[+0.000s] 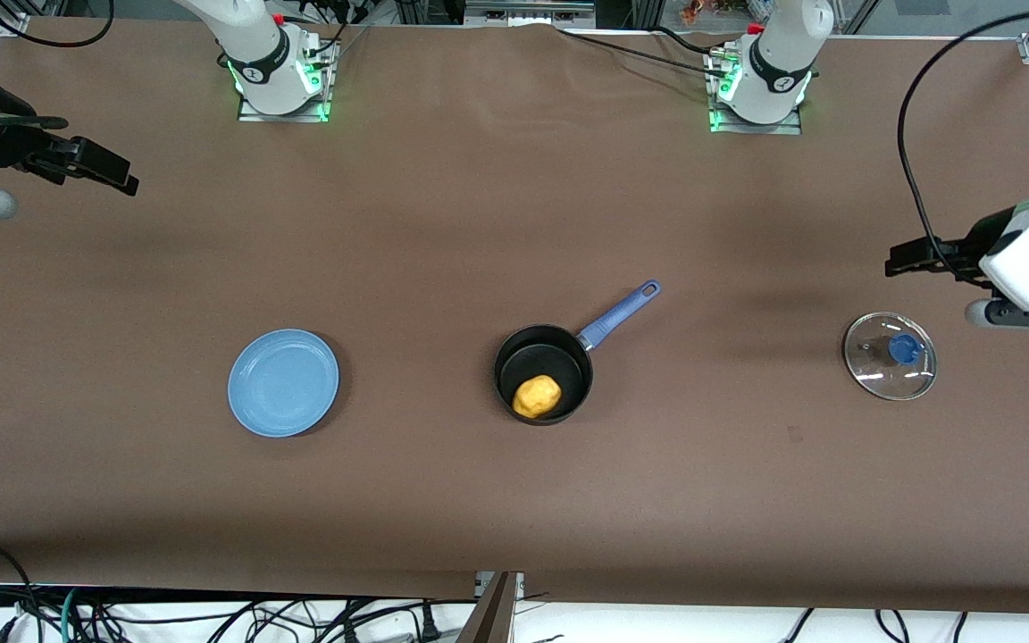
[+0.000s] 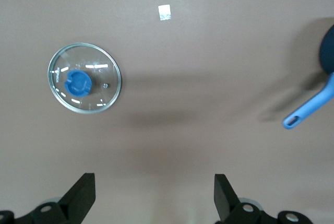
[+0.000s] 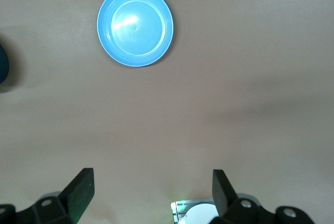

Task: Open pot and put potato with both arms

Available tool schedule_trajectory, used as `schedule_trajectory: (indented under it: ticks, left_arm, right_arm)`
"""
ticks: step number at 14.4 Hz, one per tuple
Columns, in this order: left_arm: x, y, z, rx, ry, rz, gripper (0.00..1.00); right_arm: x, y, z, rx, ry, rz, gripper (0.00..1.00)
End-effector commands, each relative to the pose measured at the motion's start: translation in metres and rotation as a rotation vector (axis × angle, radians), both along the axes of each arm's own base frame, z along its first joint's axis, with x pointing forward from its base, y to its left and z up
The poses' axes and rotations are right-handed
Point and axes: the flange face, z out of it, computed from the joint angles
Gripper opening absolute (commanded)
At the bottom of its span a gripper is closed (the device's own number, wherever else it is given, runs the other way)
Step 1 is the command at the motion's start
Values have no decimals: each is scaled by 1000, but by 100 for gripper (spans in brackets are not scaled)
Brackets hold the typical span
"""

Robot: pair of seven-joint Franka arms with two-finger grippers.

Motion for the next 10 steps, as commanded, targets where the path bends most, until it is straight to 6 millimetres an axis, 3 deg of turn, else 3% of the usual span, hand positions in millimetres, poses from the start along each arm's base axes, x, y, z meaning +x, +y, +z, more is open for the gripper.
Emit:
schedule_trajectory:
  ticks: [1, 3, 10]
  left_arm:
    - [-14, 0, 31, 23, -10, 23, 100]
    - [-14, 3, 45, 16, -22, 26, 100]
    - [-4, -2, 48, 3, -32, 26, 100]
  right_arm:
    - [1, -1, -4, -14, -19, 27, 100]
    - [2, 0, -6, -10, -18, 51, 100]
    - [9, -12, 2, -55, -42, 114, 100]
